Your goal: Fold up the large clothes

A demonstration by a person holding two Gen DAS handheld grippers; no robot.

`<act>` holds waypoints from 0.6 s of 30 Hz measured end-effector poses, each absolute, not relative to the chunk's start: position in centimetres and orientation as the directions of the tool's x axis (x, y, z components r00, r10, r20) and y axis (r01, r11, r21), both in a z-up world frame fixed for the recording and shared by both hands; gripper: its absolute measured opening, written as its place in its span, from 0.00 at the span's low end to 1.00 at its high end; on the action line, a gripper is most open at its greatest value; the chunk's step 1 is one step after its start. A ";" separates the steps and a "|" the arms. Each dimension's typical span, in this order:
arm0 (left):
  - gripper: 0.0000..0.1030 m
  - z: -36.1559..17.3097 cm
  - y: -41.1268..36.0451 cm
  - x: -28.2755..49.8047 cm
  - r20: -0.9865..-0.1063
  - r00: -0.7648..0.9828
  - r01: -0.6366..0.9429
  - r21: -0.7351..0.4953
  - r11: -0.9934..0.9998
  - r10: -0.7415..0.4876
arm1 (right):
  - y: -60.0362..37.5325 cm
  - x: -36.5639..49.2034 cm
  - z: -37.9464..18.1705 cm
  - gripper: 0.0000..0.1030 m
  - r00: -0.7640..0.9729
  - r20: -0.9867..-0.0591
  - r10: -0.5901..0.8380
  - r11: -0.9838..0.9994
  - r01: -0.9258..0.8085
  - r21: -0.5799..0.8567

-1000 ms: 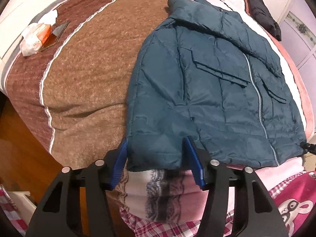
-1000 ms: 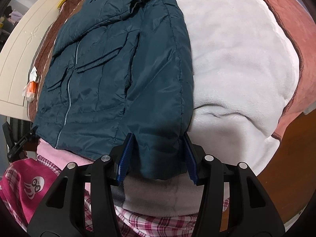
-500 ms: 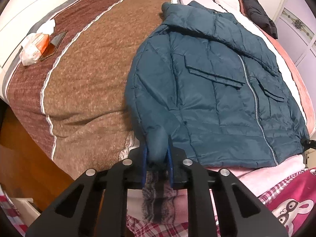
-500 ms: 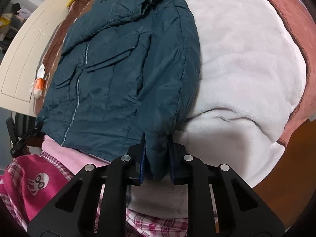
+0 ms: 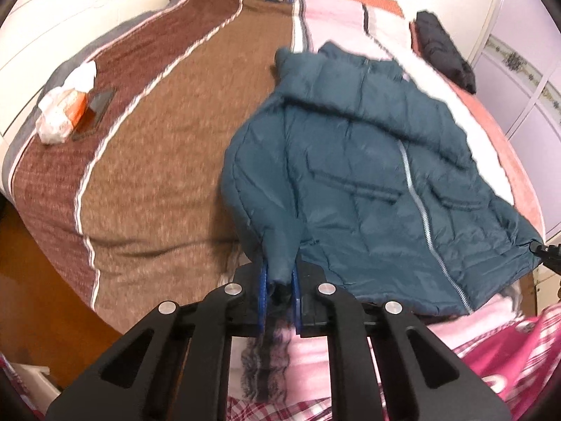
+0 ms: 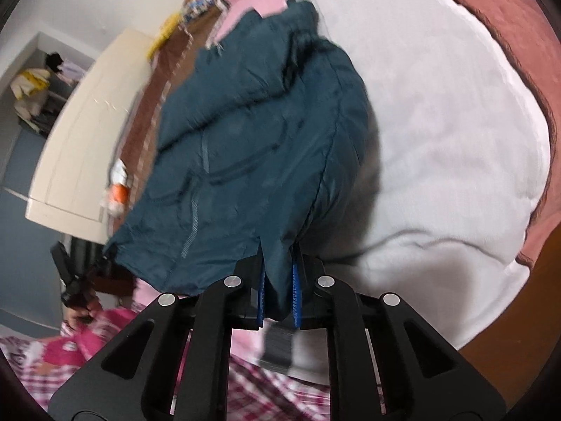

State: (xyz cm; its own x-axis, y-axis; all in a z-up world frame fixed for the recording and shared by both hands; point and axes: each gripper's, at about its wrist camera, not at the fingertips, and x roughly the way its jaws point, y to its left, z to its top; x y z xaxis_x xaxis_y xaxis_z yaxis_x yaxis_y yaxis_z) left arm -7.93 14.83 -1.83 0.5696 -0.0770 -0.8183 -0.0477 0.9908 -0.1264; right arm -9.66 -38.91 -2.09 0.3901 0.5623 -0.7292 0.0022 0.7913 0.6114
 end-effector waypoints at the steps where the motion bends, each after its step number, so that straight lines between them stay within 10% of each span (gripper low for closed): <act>1: 0.11 -0.9 14.9 -7.7 -0.804 0.589 -0.047 -0.140 0.989 -0.085 | -39.1 -9.4 -1.4 0.12 0.406 -0.714 0.570 0.782 -0.001 0.624; 18: 0.11 11.6 14.9 5.3 -0.576 0.808 0.026 -0.177 0.984 -0.125 | -42.3 5.8 9.5 0.11 0.581 -0.508 0.636 0.642 -0.034 0.766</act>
State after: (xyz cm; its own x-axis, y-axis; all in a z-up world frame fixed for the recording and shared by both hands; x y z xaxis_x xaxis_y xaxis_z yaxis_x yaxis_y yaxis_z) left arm 5.31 14.90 11.57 0.8075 -0.1251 -0.5764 0.0258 0.9838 -0.1773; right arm 5.78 -42.33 9.52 0.5814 0.6359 -0.5076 -0.0343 0.6425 0.7655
